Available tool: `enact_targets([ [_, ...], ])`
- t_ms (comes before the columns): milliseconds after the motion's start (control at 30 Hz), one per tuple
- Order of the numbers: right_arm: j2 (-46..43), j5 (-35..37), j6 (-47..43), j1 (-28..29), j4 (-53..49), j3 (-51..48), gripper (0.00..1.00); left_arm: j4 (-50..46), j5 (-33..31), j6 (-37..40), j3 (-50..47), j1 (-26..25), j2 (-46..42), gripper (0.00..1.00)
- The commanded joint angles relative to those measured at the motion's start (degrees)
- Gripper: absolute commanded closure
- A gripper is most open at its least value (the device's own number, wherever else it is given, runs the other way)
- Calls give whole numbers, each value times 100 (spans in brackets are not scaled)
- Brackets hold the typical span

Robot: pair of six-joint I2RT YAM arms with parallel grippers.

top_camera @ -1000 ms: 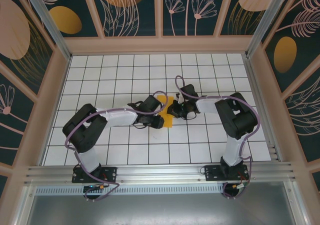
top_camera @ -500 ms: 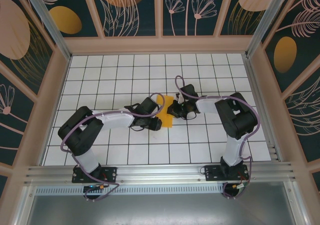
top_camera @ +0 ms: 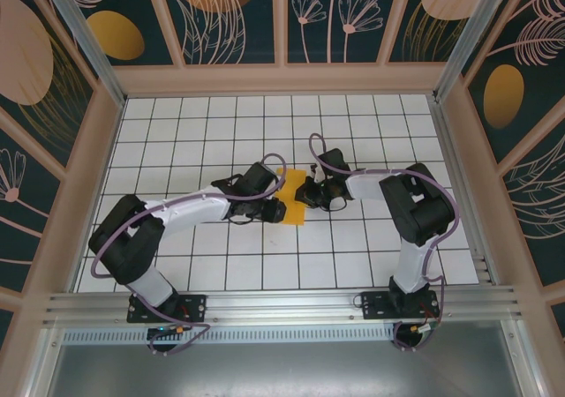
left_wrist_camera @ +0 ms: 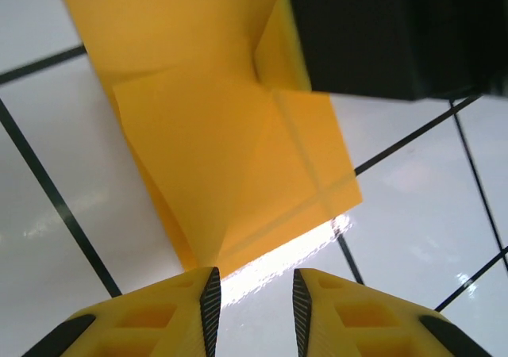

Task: Fold a paper plane with a square sheet of paper (fold left side to right side)
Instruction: Fold the triangle a second time at the center of the table.

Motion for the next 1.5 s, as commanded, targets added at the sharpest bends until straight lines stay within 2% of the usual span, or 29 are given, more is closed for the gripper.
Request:
enact_targets([
  [0, 284, 724, -107, 50, -641, -159, 89, 125, 336, -5, 253, 44, 47, 67],
  [200, 290, 729, -108, 58, -636, -139, 89, 290, 341, 47, 336, 99, 438, 68],
  [467, 291, 729, -108, 58, -632, -151, 89, 437, 730, 97, 242, 213, 976, 68],
  [733, 249, 703, -188, 58, -621, -100, 89, 478, 842, -12, -196, 219, 962, 69],
  [1067, -420, 476, -439, 19, -383, 162, 89, 426, 758, -39, -476, 219, 1014, 70],
  [1267, -570, 59, -573, 77, -597, 194, 97, 423, 739, -39, -426, 211, 991, 70],
  [1467, -327, -351, -434, 325, -380, 112, 98, 419, 734, -30, -415, 211, 1008, 71],
])
